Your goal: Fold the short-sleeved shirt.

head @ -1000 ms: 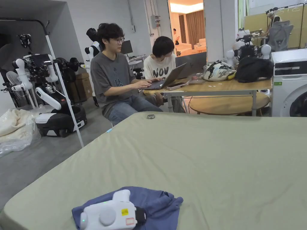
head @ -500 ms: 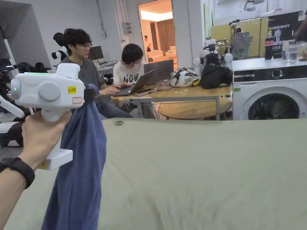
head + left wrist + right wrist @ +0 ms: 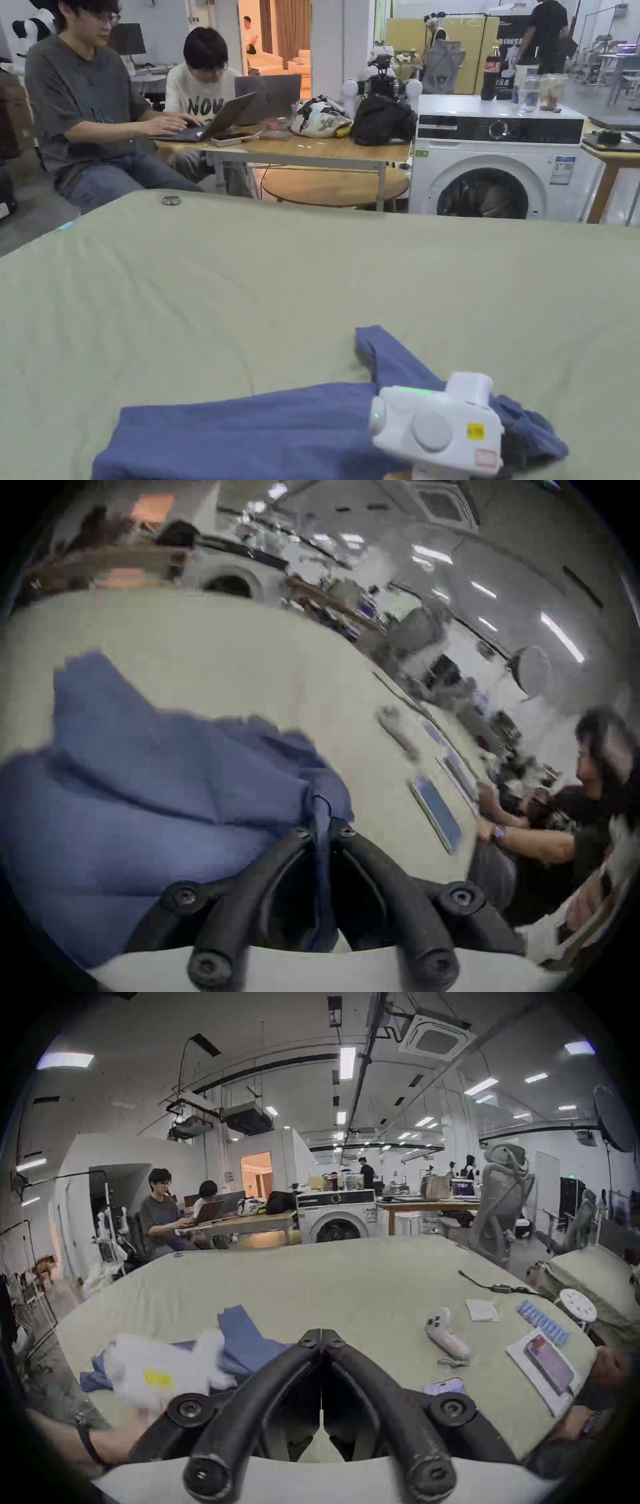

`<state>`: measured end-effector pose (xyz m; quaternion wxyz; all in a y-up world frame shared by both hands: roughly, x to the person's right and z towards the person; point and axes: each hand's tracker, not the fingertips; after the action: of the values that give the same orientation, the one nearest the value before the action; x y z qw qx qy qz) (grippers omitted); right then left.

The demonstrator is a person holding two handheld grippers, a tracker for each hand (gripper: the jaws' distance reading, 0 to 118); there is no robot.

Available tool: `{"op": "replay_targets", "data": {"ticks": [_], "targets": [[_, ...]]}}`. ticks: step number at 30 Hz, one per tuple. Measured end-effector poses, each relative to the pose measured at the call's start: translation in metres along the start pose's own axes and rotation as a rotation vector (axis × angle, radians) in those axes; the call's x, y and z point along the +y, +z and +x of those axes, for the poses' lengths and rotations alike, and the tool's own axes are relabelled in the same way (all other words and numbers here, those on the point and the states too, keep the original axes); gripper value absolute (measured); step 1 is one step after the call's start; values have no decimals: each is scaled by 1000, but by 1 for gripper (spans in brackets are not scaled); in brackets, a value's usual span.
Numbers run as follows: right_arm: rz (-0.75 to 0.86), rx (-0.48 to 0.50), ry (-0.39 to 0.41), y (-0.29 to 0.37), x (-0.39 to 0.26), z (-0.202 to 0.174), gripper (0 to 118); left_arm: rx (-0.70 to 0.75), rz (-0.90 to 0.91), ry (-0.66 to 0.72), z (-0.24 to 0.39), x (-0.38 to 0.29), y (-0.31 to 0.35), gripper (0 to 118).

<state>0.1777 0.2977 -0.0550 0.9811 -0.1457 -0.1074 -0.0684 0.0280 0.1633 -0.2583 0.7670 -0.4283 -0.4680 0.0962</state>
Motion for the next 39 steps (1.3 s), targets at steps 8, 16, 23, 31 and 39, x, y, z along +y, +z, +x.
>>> {"op": "replay_targets", "data": {"ticks": [8,16,23,31,39], "targets": [[-26,-10,-4,1,-6,8,0,-159,87,-67,32,-16,54,49],[10,90,-1,-23,-5,-28,0,213,535,-199,-2,21,248,82],[31,150,37,-39,2,-51,0,558,732,-288,-5,-3,332,0],[35,168,62,-41,3,-66,0,610,709,-243,-20,-13,356,0],[15,162,59,-44,0,-60,0,532,575,-95,-64,4,374,0]]}}
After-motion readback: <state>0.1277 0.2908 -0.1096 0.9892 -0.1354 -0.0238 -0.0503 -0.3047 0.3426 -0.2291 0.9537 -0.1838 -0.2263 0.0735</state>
